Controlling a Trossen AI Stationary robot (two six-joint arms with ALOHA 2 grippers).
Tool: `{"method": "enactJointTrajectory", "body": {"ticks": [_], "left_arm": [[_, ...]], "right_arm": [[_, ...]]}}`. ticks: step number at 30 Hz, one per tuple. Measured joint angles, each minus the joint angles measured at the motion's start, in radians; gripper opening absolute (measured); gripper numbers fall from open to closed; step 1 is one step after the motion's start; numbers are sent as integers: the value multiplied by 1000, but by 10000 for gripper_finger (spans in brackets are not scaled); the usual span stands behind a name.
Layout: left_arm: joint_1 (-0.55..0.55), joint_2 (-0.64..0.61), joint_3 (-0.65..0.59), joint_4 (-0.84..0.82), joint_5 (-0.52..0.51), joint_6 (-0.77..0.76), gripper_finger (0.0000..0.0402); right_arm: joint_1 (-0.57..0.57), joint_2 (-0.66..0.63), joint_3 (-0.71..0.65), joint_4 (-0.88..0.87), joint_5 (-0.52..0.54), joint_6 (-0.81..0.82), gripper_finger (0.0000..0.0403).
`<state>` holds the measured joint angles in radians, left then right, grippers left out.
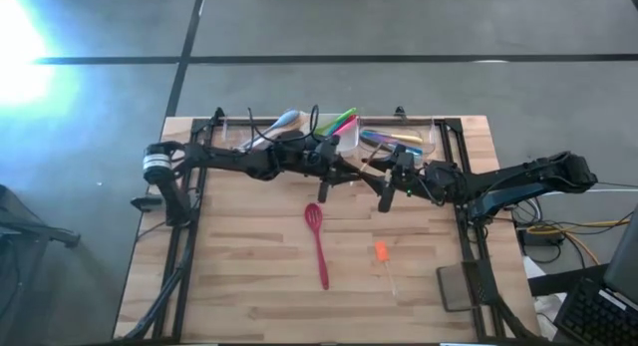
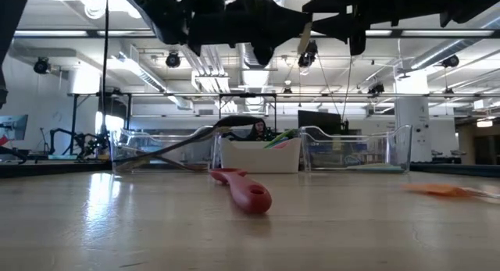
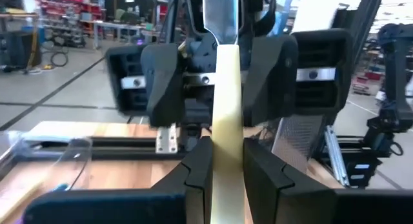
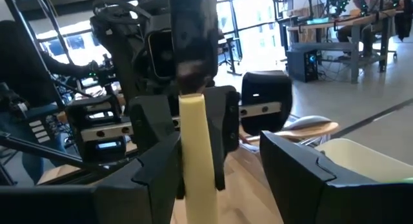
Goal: Pick & Place Kitchen Items
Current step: Put the yellow table knife into the right transparent bin
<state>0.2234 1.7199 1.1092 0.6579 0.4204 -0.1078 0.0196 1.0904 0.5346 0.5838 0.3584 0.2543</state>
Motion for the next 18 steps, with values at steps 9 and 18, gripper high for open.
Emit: {"method": "enactJointTrajectory", "body": {"ticks": [9, 18], "left_arm": [[0, 84, 94, -29, 69, -19, 60], [4, 72, 82, -30, 66, -18, 60]], "right_arm": [[3, 0, 0, -1, -1, 4, 135], [3, -4, 0, -2, -10, -31, 37]]}}
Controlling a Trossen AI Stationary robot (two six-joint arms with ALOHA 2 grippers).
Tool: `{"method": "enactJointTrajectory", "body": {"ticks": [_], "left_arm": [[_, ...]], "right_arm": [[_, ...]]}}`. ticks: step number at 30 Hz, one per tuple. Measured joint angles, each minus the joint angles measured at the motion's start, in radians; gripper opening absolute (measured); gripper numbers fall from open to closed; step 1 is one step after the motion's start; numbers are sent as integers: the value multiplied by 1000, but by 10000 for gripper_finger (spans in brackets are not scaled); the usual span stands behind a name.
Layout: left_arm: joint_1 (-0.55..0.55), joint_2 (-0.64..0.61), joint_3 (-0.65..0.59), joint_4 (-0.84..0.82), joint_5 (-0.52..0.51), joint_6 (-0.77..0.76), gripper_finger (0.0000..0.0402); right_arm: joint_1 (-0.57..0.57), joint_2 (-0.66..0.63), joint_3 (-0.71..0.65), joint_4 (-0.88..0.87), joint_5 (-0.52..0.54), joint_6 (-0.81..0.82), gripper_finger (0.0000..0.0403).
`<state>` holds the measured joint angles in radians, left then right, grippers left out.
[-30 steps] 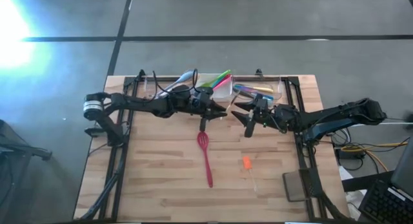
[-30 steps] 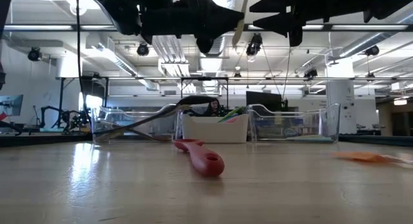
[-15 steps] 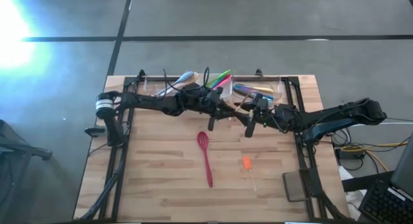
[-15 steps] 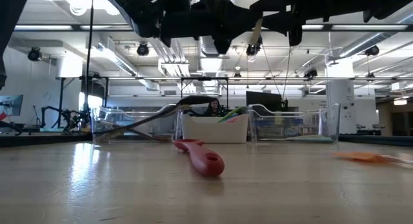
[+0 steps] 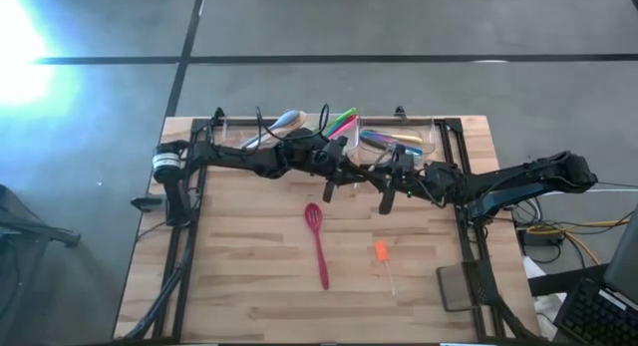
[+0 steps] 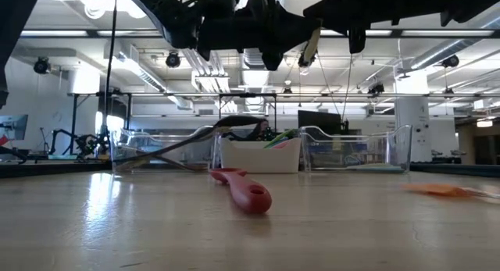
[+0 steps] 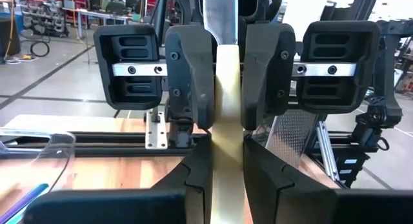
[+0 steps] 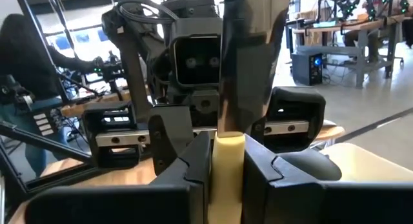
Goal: Pick & Place Kitchen Items
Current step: Put the yellow table knife into the right transparent bin
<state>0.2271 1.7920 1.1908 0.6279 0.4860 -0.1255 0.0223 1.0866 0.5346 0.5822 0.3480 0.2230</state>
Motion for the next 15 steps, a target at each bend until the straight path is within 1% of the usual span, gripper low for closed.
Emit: {"method": "enactJointTrajectory", "body": {"ticks": [3, 4, 5, 8, 12, 15], "left_arm": [[1, 0, 2, -2, 2, -7, 64], [1, -1, 2, -2, 2, -12, 75], [1, -3, 2, -6, 2, -20, 91], [5, -22, 4, -63, 3, -46, 156], [11, -63, 6, -171, 2, -28, 229], [16, -105, -2, -235, -6, 17, 263]], "right_arm": [[0, 0, 0, -3, 2, 2, 37], [0, 0, 1, -4, 3, 2, 37], [0, -2, 3, -12, 4, 0, 37], [-7, -18, 31, -107, 27, -13, 37], [-18, -40, 122, -332, 98, -20, 37], [-29, -46, 212, -568, 170, -21, 37]]}}
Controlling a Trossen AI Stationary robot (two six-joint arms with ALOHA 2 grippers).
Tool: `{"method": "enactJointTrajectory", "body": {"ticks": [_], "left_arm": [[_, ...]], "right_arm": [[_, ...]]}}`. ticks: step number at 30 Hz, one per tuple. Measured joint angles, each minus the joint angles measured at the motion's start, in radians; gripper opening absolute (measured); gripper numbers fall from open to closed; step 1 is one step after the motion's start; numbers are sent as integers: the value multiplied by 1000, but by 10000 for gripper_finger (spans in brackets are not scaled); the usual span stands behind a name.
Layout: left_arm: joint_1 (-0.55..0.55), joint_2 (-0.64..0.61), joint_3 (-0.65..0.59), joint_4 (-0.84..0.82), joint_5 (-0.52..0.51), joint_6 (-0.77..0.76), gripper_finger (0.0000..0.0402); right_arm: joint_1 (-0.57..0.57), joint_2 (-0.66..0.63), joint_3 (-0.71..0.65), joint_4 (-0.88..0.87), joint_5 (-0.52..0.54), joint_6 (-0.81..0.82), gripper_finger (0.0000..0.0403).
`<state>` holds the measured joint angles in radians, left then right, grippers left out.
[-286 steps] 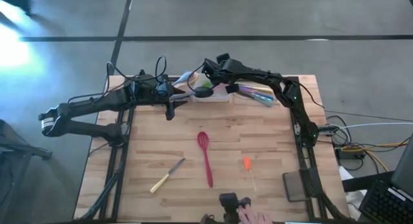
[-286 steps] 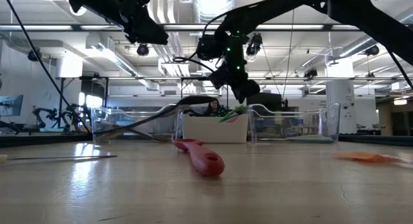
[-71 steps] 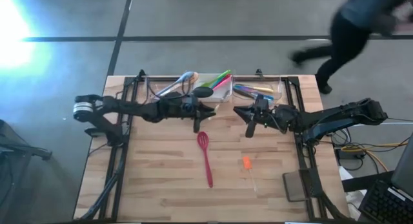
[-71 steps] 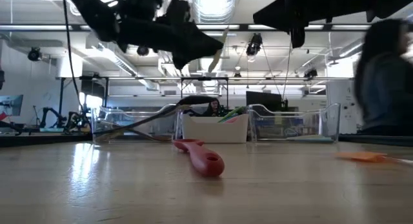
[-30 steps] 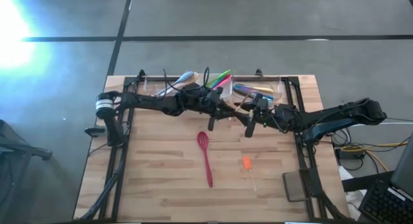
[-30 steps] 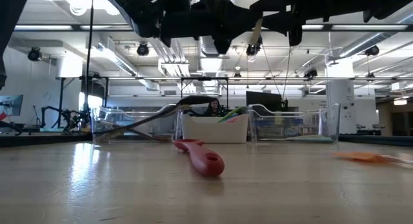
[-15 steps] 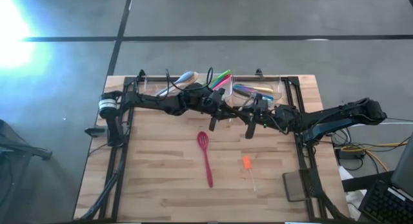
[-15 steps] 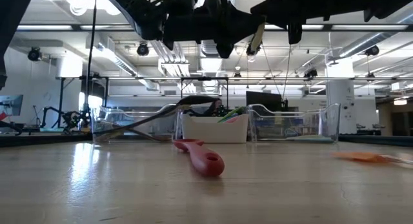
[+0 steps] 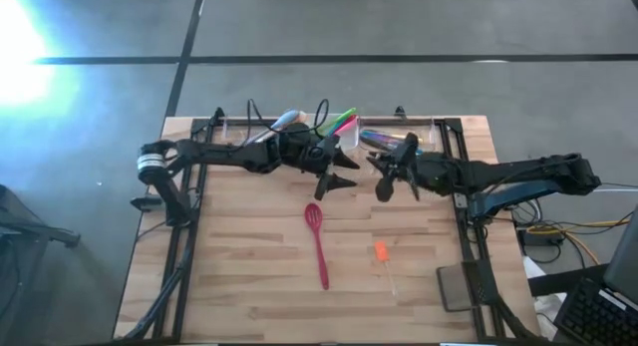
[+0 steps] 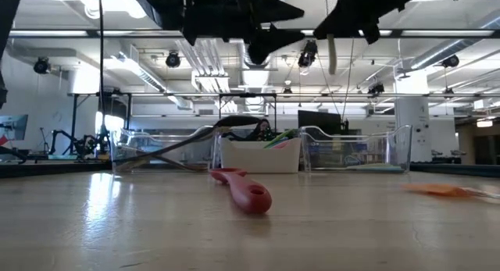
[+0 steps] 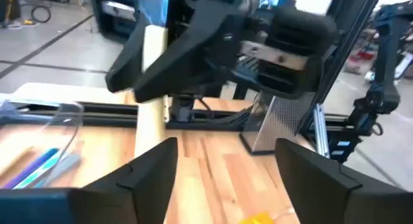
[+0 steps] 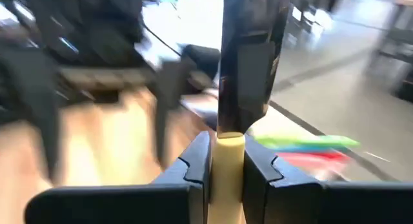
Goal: Pick & Place Kitchen Items
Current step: Put the yellow table knife into the right transparent bin
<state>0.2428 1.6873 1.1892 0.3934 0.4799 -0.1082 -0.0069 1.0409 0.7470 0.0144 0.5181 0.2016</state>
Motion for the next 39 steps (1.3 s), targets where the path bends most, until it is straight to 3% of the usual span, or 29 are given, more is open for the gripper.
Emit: {"method": "enactJointTrajectory", "body": {"ticks": [4, 11, 17, 22, 30, 39], "left_arm": [[6, -71, -2, -110, -20, 36, 275], [5, -250, -142, -160, -176, 88, 263], [6, -413, -341, -27, -290, 80, 261], [5, -497, -490, 148, -307, 36, 261], [5, -553, -571, 236, -325, 18, 261], [5, -555, -571, 235, -324, 18, 261]], "right_arm": [[-50, 0, 112, -263, 34, 0, 37], [-251, 25, 277, -636, -80, -1, 37], [-467, 140, 397, -787, -226, -113, 37], [-608, 307, 517, -942, -258, -238, 37], [-686, 518, 610, -999, -261, -424, 37], [-720, 668, 622, -1012, -258, -486, 37]]}}
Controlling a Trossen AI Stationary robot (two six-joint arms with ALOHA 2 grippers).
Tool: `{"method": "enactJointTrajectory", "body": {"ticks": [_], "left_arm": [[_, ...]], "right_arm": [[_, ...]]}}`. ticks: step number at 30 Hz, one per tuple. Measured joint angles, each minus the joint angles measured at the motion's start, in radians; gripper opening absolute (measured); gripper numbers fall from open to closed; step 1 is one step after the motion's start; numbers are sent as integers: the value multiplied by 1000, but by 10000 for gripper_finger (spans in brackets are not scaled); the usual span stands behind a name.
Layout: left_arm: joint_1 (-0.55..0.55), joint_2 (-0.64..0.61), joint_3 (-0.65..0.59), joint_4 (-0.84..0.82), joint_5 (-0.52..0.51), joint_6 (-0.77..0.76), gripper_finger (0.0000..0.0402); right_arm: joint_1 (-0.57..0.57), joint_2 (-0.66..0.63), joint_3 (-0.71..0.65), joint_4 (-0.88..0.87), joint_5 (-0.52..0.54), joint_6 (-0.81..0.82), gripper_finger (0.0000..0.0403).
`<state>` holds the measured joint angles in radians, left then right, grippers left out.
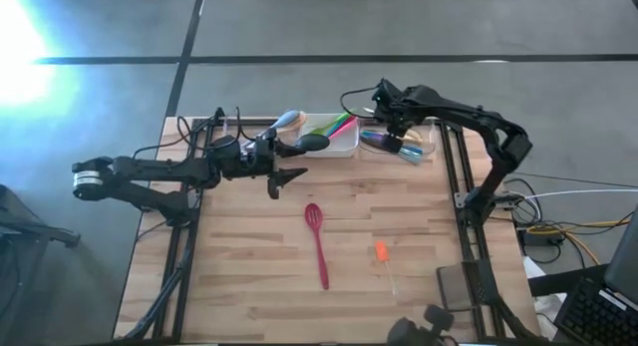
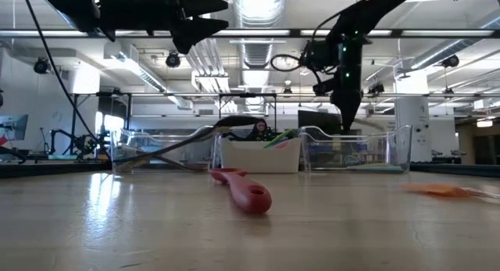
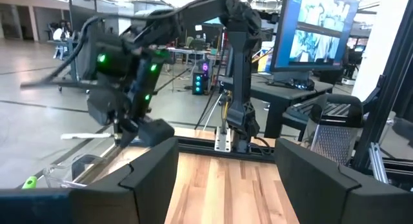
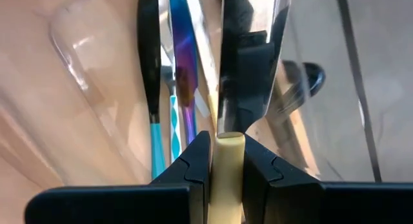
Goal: Pick & Place Kitchen Items
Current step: Put the yellow table knife into the right transparent bin
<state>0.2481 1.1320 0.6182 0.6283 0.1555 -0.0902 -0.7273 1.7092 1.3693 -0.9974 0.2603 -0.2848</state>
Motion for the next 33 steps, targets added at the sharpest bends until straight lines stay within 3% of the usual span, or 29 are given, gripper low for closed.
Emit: {"method": "enactJointTrajectory", "body": {"ticks": [24, 33], "left_arm": [[0, 0, 0, -1, 0, 4, 261], [0, 0, 0, -1, 0, 4, 261]], "right_arm": [[-63, 218, -2, -50, 10, -30, 37], [-89, 275, 4, -57, -34, -50, 37]]}}
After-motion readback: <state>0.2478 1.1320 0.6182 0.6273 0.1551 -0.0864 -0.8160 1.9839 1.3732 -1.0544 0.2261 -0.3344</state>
